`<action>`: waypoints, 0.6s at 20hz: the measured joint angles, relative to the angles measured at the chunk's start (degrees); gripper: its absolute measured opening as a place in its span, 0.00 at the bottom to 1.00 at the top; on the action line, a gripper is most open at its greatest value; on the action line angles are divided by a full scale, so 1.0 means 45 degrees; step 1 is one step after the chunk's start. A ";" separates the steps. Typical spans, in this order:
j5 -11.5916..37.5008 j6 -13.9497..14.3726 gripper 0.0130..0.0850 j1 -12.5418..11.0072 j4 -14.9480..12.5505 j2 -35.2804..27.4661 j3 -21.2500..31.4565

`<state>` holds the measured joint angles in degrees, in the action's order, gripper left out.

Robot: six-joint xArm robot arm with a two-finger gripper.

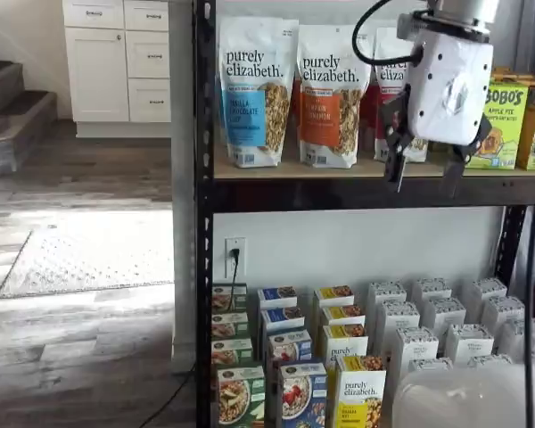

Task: Pick up the blue and white box that is on the bottom shelf, the second box from the left

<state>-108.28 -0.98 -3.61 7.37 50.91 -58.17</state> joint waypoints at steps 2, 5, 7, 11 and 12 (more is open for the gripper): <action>0.0196 0.0073 1.00 0.0114 -0.0074 0.0038 0.0141; 0.0389 0.0204 1.00 0.0295 -0.0175 -0.0009 0.0312; 0.0554 0.0295 1.00 0.0409 -0.0208 -0.0079 0.0485; 0.1137 0.0697 1.00 0.0893 -0.0285 -0.0264 0.1057; 0.1327 0.0808 1.00 0.1040 -0.0350 -0.0305 0.1217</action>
<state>-102.31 2.65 1.07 5.80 49.54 -52.69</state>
